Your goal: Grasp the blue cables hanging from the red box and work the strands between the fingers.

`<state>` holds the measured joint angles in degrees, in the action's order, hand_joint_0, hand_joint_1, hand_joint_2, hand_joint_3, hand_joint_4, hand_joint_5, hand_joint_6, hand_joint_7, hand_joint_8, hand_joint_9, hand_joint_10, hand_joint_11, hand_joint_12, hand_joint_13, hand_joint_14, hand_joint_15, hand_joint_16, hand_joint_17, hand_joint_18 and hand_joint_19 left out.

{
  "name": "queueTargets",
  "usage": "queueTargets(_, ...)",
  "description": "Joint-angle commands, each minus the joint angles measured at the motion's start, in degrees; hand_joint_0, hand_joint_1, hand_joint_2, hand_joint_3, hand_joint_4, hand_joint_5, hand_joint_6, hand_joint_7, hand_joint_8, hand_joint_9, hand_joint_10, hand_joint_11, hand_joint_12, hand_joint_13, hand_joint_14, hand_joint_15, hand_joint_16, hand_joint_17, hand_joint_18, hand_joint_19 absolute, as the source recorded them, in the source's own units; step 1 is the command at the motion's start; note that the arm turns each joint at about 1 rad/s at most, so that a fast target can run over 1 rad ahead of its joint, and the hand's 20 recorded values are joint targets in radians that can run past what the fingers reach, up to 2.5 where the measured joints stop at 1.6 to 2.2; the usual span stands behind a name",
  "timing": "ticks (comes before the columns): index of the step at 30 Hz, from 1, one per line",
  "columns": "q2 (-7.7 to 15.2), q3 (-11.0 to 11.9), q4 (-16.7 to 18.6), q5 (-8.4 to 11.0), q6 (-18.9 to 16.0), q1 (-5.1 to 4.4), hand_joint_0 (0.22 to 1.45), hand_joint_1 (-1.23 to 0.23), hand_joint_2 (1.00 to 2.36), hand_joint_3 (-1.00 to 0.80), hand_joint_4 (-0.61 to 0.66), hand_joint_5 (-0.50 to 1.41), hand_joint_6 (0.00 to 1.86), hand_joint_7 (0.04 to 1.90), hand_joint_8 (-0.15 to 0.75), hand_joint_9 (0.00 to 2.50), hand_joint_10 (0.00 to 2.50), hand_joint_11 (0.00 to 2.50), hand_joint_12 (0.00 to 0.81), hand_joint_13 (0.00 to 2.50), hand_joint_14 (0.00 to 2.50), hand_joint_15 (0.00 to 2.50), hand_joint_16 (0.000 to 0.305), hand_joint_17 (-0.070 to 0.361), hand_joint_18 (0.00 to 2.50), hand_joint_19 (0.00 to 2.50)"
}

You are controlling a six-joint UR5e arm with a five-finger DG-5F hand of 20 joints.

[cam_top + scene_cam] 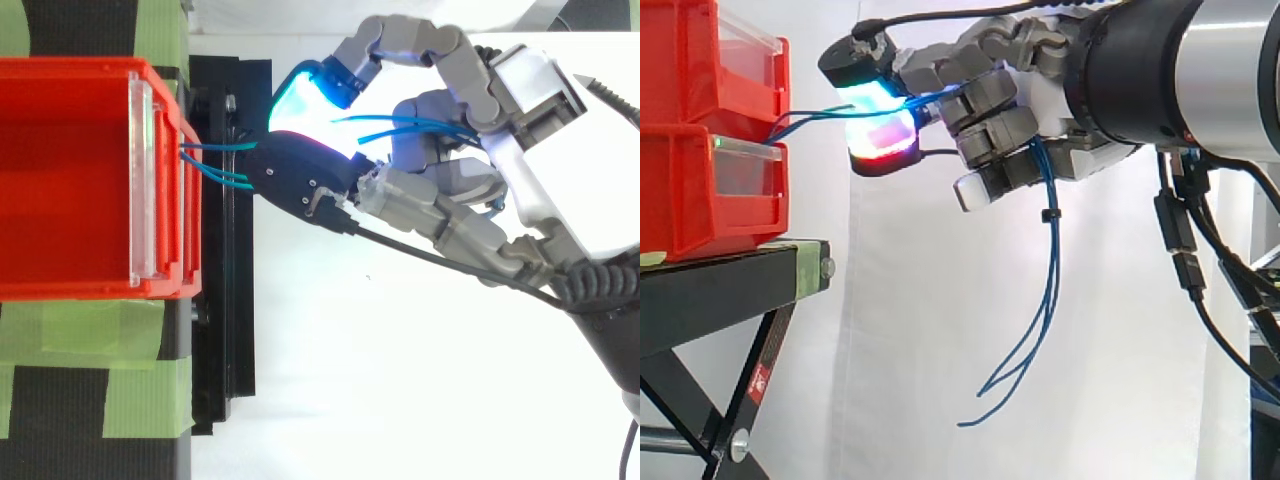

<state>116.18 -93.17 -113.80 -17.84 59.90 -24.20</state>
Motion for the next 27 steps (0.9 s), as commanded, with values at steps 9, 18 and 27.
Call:
queueTargets(9, 0.01, 0.01, 0.77, 0.00, -1.62, 0.03, 0.93, -0.73, 1.01, -0.57, 0.20, -0.04, 0.85, 1.15, 0.439, 1.05, 2.50, 2.50, 0.486, 1.47, 2.50, 1.59, 0.056, 0.125, 1.79, 0.83)
queueTargets(18, 0.01, 0.01, 0.42, 0.00, -3.91, 0.03, 0.87, -0.76, 1.01, -0.75, 0.20, -0.07, 0.58, 1.19, 0.439, 1.05, 2.50, 2.50, 0.486, 1.47, 2.50, 1.59, 0.056, 0.125, 1.79, 0.83)
queueTargets(27, 0.01, 0.01, 0.51, -0.09, -3.91, 0.03, 0.82, -0.75, 1.00, -0.96, 0.20, -0.07, 0.53, 1.20, 0.439, 1.05, 2.50, 2.50, 0.486, 1.47, 2.50, 1.59, 0.056, 0.125, 1.79, 0.83)
